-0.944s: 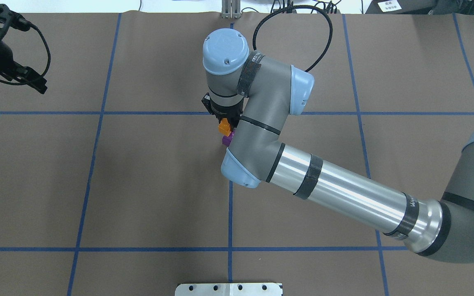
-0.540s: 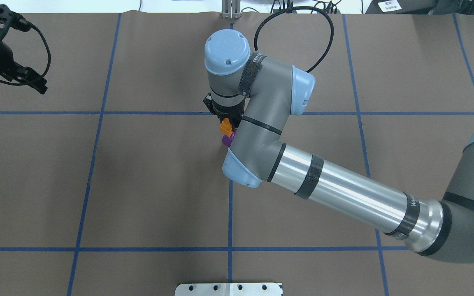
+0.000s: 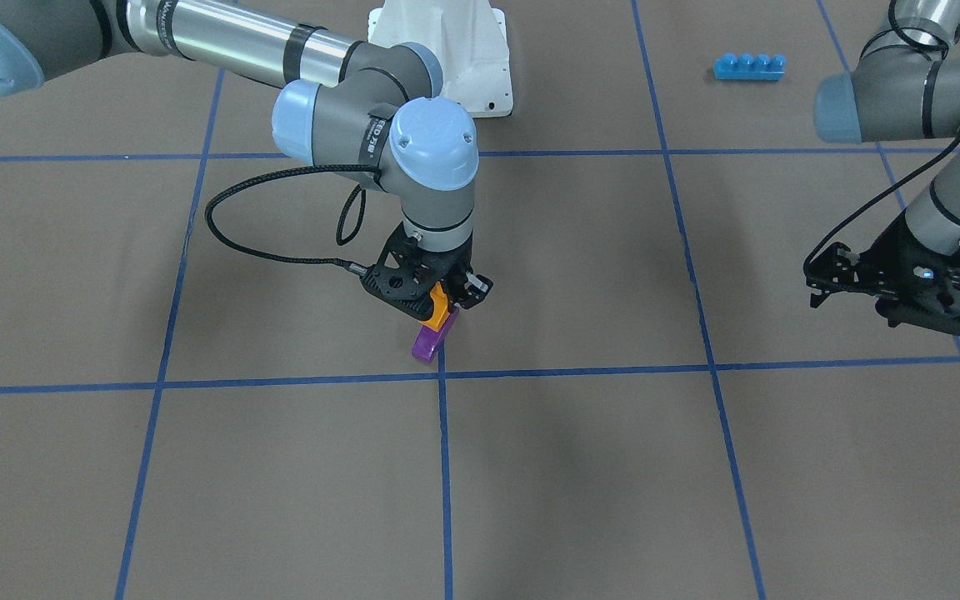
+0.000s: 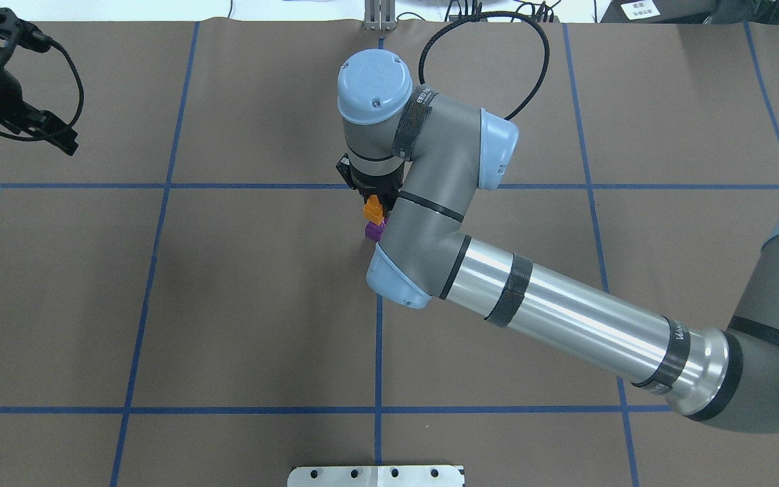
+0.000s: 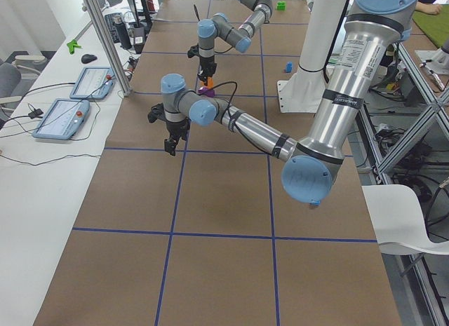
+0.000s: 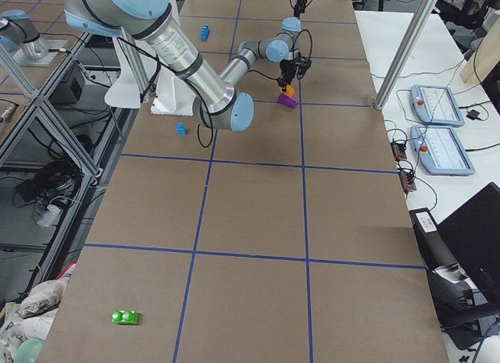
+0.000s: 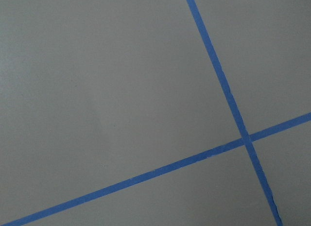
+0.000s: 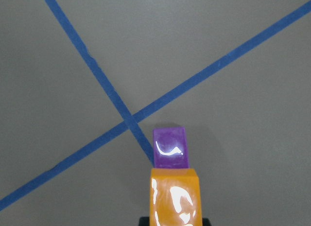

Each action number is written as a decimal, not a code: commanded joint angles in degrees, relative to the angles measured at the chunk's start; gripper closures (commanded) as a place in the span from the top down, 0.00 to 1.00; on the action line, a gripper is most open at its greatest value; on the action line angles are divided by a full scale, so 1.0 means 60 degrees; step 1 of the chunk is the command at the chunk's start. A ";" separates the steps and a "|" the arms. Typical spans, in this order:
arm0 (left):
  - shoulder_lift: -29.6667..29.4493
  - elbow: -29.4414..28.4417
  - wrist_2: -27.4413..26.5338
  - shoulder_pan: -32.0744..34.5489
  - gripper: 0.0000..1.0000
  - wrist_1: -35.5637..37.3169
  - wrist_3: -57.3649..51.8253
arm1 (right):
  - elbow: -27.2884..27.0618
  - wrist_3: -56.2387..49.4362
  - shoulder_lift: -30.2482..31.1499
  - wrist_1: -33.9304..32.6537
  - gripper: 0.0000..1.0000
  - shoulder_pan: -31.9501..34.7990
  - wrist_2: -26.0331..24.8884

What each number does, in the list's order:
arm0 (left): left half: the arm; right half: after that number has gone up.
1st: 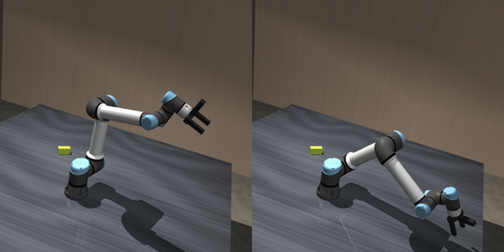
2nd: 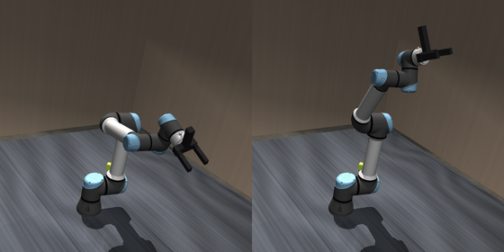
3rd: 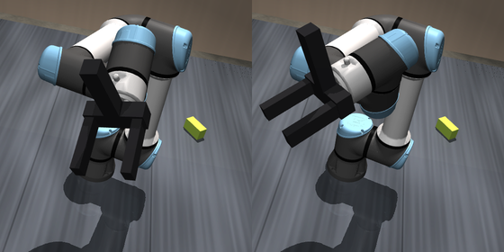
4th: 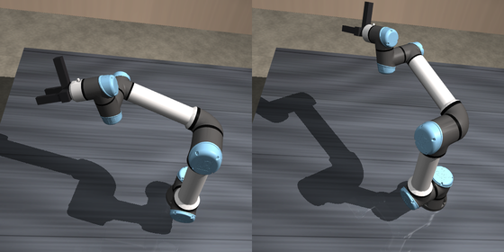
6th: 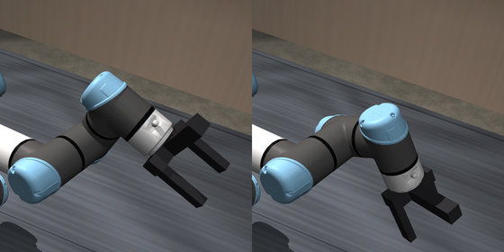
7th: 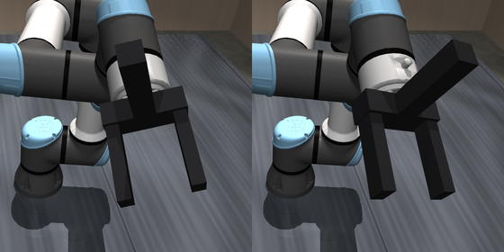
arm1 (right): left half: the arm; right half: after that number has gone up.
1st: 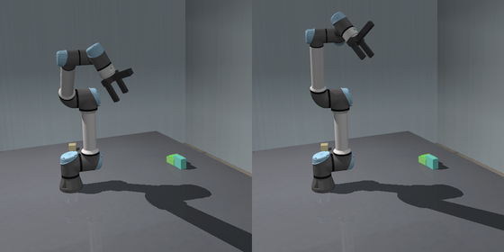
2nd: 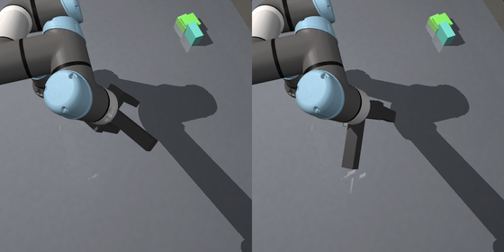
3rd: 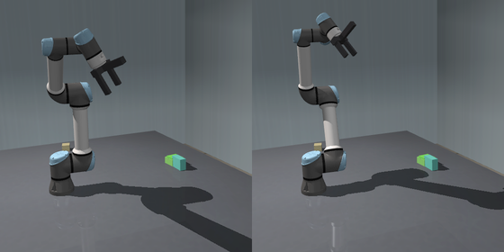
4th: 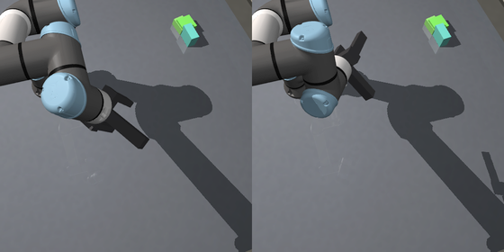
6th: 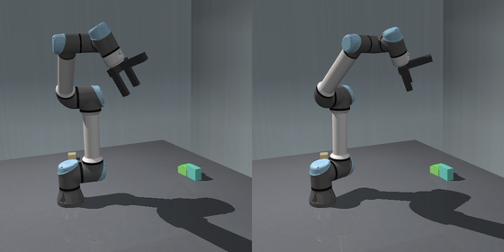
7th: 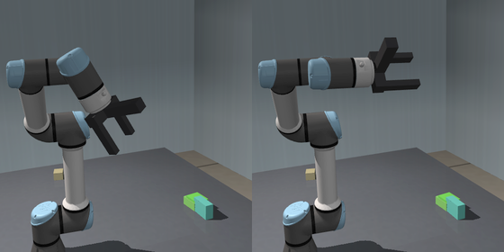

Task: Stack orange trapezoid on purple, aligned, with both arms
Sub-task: 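Lower the orange block onto the purple block, adjusting alignment with the right gripper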

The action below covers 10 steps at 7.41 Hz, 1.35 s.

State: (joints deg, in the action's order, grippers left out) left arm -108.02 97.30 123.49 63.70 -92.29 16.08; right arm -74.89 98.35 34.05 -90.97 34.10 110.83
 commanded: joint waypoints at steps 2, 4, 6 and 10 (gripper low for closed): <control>0.0000 0.0000 0.0000 -0.0012 1.00 0.0000 -0.0015 | 0.0103 0.0176 -0.0007 0.0000 0.00 0.0000 0.0014; 0.0000 0.0000 0.0000 0.0003 1.00 0.0000 -0.0015 | 0.0118 0.0278 -0.0007 0.0000 0.00 0.0000 0.0015; 0.0000 -0.0015 0.0000 -0.0012 1.00 0.0000 -0.0015 | 0.0118 0.0366 -0.0007 0.0000 0.00 0.0000 0.0029; -0.0014 -0.0015 0.0000 -0.0012 1.00 0.0000 0.0000 | 0.0279 0.0352 -0.0007 0.0044 0.00 -0.0015 0.0015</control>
State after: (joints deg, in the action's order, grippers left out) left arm -108.10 97.12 123.49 63.64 -92.28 16.05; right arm -73.48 100.46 34.07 -90.81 34.04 110.92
